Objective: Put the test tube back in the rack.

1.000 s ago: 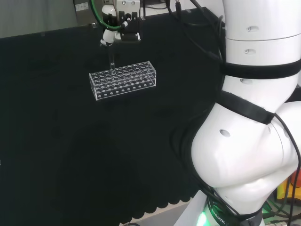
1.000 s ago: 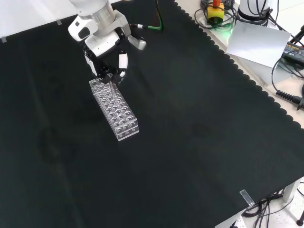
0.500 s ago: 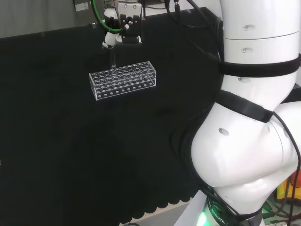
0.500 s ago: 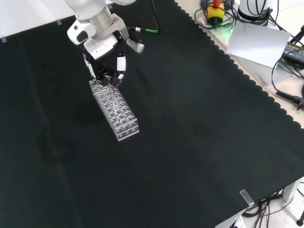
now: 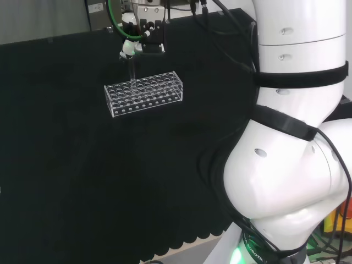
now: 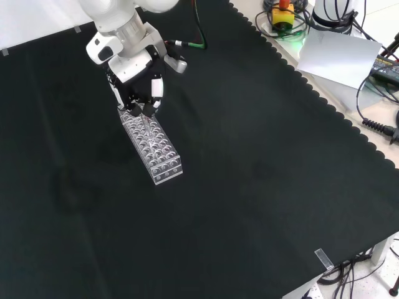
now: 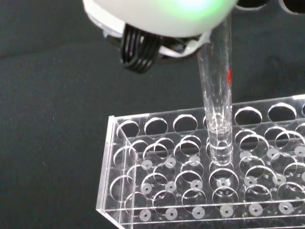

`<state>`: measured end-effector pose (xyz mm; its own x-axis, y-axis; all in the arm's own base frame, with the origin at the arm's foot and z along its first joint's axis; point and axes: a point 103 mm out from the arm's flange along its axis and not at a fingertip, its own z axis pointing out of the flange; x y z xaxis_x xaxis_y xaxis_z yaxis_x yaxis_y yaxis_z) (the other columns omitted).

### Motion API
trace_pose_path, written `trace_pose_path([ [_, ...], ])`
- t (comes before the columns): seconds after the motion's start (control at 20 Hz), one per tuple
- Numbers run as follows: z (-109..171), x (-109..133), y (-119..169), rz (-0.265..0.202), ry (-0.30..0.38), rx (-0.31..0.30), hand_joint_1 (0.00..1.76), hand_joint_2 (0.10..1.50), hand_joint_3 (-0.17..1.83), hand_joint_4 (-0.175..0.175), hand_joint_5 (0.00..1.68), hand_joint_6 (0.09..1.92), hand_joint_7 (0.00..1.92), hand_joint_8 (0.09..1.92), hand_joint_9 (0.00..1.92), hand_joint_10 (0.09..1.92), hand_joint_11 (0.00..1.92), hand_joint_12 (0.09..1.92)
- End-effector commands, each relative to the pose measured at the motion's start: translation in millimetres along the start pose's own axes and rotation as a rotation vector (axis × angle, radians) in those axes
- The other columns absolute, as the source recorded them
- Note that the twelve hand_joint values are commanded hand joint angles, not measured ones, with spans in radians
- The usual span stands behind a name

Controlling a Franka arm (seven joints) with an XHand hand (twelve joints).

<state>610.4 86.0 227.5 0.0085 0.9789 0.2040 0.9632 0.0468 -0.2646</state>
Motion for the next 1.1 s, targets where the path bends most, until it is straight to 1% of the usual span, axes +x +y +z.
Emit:
trace_pose_path([
  [0.05,14,-1,6,0.002,0.008,0.007,1.23,0.62,0.66,-0.175,1.41,0.41,1.81,0.41,1.74,0.34,1.33,0.88],
  [0.45,22,-6,9,0.014,0.013,0.024,1.23,0.62,0.66,-0.175,1.41,0.41,1.81,0.41,1.74,0.34,1.33,0.88],
  [0.65,36,-10,9,0.016,0.017,0.039,1.23,0.62,0.66,-0.175,1.41,0.41,1.81,0.41,1.74,0.34,1.33,0.88],
  [0.85,44,-13,6,0.022,0.027,0.037,1.23,0.62,0.66,-0.175,1.41,0.41,1.81,0.41,1.74,0.34,1.33,0.88],
  [1.1,48,-12,5,0.012,0.031,0.044,1.23,0.62,0.66,-0.175,1.41,0.41,1.81,0.41,1.74,0.34,1.33,0.88],
])
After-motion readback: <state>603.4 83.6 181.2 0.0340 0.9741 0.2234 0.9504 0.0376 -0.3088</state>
